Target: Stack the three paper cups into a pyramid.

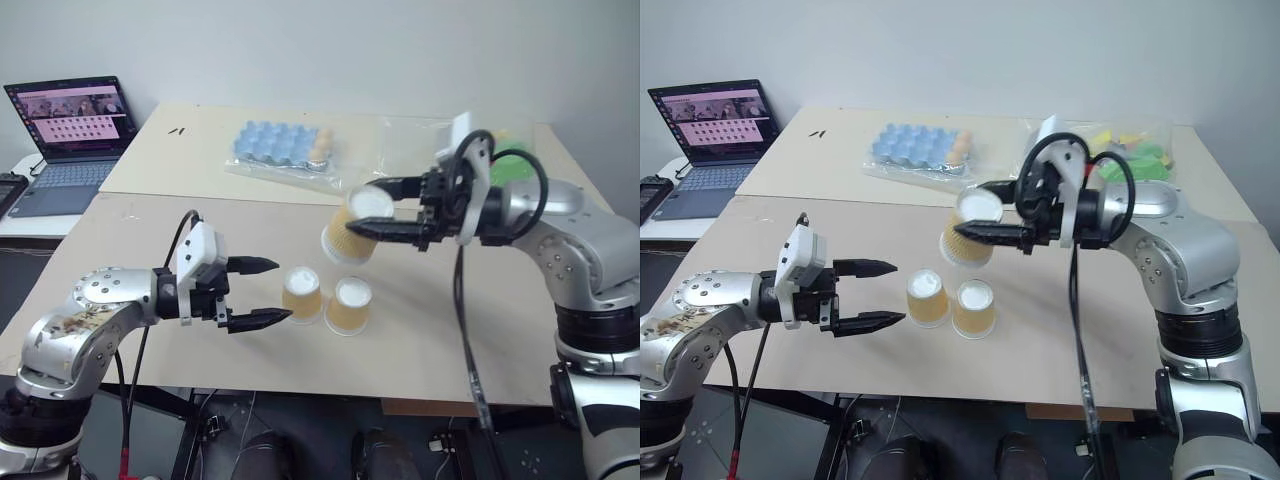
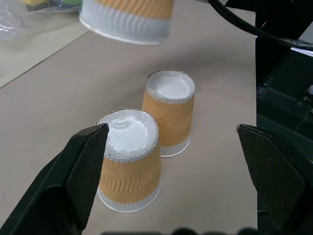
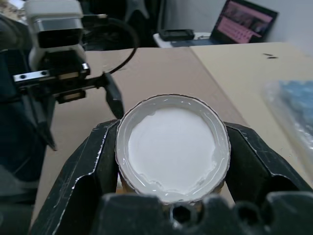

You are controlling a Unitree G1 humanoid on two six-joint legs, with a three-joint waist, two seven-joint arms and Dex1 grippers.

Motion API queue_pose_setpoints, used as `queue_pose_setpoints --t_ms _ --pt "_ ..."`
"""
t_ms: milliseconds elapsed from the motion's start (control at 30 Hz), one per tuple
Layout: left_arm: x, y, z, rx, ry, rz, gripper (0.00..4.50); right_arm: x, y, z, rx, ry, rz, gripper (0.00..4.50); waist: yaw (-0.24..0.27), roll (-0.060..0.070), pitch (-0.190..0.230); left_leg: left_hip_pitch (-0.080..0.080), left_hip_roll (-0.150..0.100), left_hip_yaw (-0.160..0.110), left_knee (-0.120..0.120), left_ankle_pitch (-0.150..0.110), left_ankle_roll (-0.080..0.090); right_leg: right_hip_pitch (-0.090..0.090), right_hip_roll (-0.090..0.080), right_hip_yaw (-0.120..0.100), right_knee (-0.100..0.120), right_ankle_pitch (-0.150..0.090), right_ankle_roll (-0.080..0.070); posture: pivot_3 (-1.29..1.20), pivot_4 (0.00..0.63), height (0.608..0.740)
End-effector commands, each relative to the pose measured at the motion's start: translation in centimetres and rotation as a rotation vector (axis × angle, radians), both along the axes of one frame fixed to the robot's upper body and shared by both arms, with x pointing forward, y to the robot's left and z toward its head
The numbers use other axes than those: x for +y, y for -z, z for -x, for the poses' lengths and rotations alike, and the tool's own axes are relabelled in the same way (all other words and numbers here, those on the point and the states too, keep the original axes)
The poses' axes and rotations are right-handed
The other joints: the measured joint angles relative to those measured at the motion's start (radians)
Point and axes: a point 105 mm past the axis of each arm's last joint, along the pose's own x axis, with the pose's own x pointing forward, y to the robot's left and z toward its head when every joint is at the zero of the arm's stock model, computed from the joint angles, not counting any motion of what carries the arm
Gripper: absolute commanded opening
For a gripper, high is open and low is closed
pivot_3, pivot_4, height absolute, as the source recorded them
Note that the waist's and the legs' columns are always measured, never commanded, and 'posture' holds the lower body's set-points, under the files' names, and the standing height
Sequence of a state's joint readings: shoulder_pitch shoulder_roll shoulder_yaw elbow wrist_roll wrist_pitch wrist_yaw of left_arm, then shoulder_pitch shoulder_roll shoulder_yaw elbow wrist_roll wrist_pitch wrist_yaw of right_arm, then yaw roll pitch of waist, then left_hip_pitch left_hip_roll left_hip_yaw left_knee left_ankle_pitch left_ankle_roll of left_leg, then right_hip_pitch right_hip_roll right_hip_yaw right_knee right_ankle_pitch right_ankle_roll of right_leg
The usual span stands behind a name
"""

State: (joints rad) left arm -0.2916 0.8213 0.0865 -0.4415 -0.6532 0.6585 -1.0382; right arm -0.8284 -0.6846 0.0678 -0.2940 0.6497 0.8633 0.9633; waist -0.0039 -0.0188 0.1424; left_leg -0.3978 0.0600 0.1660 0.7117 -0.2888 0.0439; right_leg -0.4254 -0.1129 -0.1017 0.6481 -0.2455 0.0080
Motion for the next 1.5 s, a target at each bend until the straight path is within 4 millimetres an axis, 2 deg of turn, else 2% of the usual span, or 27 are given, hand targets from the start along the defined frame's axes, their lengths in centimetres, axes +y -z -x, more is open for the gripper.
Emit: queue_pose_setpoints --t_ms 33,367,733,1133,1333,1500 --pt "-0.2 -0.5 0.3 -0.032 0.016 -0.004 4.5 0.4 -0.1 0.3 -0.026 -0.019 0.039 2.72 0.0 0.0 0.0 0.0 0.0 0.0 0.0 0.0 0.0 0.0 0.0 0.0 0.0 0.0 0.0 0.0 0.15 0.724" --pt "0.4 -0.6 0.0 -0.033 -0.013 -0.018 4.5 1.1 3.3 0.0 0.042 -0.022 0.088 2.72 0.0 0.0 0.0 -0.001 0.0 0.0 0.0 0.0 0.0 -0.001 0.0 0.0 0.0 0.0 0.0 0.0 0.15 0.724" --pt "0.5 -0.6 -0.1 -0.04 -0.017 -0.024 4.5 2.0 4.4 0.2 0.074 -0.035 0.095 2.72 -0.002 0.0 0.0 0.0 0.0 0.0 0.0 0.0 0.0 -0.001 0.0 0.0 0.0 0.0 0.0 0.0 0.15 0.724" --pt "0.3 -0.6 -0.4 -0.044 -0.017 -0.02 4.5 2.2 2.3 0.3 0.024 -0.052 0.09 2.72 -0.008 0.0 0.0 -0.001 0.0 0.0 0.0 0.0 0.0 -0.001 0.0 0.0 0.0 0.0 0.0 0.0 0.15 0.724" --pt "0.3 -0.6 -0.4 -0.044 -0.017 -0.023 4.5 3.1 2.2 1.0 0.02 -0.089 0.092 2.72 -0.008 0.0 0.0 -0.001 0.0 0.0 0.0 0.0 0.0 -0.001 0.0 0.0 0.0 0.0 0.0 0.0 0.15 0.724" --pt "0.3 -0.7 -0.4 -0.047 -0.019 -0.024 4.5 3.5 3.0 1.1 0.037 -0.098 0.104 2.72 -0.007 0.0 0.0 -0.001 0.0 0.0 0.0 0.0 0.0 -0.001 0.0 0.0 0.0 0.0 0.0 0.0 0.15 0.724"
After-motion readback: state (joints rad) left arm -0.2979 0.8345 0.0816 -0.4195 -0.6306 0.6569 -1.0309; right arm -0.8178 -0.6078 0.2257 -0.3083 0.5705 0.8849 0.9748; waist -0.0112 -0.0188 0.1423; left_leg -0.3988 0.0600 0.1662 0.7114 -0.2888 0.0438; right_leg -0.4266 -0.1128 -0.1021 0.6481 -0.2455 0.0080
